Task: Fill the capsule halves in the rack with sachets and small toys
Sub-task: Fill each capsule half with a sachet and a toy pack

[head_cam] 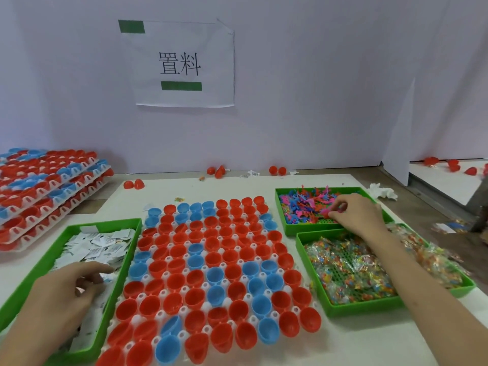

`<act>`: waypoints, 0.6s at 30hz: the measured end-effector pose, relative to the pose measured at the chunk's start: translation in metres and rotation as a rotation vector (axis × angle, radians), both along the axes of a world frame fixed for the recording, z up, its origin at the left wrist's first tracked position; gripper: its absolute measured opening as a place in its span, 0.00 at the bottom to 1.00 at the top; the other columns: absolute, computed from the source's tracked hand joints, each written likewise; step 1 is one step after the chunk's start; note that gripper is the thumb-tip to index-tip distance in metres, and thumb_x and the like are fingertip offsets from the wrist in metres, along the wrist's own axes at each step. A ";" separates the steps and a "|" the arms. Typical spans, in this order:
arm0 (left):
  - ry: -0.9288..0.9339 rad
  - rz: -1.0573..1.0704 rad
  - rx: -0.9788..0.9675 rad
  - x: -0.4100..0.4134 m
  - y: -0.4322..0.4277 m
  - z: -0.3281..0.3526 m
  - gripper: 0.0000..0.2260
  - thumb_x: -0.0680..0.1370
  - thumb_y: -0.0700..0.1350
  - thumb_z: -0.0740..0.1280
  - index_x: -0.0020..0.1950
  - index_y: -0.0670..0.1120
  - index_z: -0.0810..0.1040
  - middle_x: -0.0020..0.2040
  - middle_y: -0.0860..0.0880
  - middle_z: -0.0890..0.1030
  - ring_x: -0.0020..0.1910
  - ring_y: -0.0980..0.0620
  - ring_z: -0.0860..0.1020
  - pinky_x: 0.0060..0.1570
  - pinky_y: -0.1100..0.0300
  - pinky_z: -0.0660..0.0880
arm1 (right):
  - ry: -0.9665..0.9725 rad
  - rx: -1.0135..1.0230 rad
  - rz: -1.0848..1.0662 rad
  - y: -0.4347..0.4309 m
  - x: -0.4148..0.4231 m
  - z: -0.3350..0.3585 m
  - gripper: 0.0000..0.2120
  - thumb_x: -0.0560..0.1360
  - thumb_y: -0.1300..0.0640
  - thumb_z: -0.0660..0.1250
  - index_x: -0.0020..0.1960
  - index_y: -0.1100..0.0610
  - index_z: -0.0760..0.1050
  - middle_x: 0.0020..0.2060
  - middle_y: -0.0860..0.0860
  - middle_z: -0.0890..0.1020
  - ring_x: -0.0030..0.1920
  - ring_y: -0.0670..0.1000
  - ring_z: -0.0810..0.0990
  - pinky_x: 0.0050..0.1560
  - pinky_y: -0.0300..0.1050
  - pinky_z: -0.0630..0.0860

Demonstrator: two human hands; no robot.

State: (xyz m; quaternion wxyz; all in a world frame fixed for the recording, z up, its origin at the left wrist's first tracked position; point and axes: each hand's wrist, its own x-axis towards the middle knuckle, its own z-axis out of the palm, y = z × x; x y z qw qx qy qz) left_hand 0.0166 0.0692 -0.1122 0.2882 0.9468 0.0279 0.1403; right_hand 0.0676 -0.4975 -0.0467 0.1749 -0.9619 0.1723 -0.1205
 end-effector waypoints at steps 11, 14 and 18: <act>-0.190 0.041 -0.195 -0.013 -0.002 0.021 0.16 0.78 0.42 0.67 0.52 0.66 0.80 0.46 0.55 0.83 0.44 0.48 0.82 0.38 0.55 0.77 | -0.099 -0.004 0.128 0.004 0.000 -0.005 0.05 0.77 0.50 0.71 0.52 0.47 0.78 0.59 0.49 0.80 0.63 0.55 0.77 0.68 0.61 0.66; -0.177 0.054 -0.228 -0.016 -0.012 0.027 0.17 0.79 0.41 0.66 0.51 0.66 0.80 0.45 0.52 0.84 0.41 0.47 0.82 0.34 0.55 0.77 | -0.059 -0.030 0.157 0.005 -0.001 -0.003 0.07 0.76 0.48 0.72 0.53 0.43 0.80 0.64 0.49 0.78 0.66 0.54 0.75 0.70 0.63 0.64; -0.110 0.049 -0.244 -0.024 -0.018 0.032 0.20 0.76 0.39 0.71 0.49 0.68 0.80 0.45 0.54 0.84 0.44 0.48 0.82 0.38 0.54 0.80 | -0.086 -0.005 0.124 0.007 -0.003 -0.003 0.04 0.75 0.48 0.73 0.43 0.41 0.79 0.60 0.49 0.80 0.64 0.55 0.75 0.69 0.62 0.65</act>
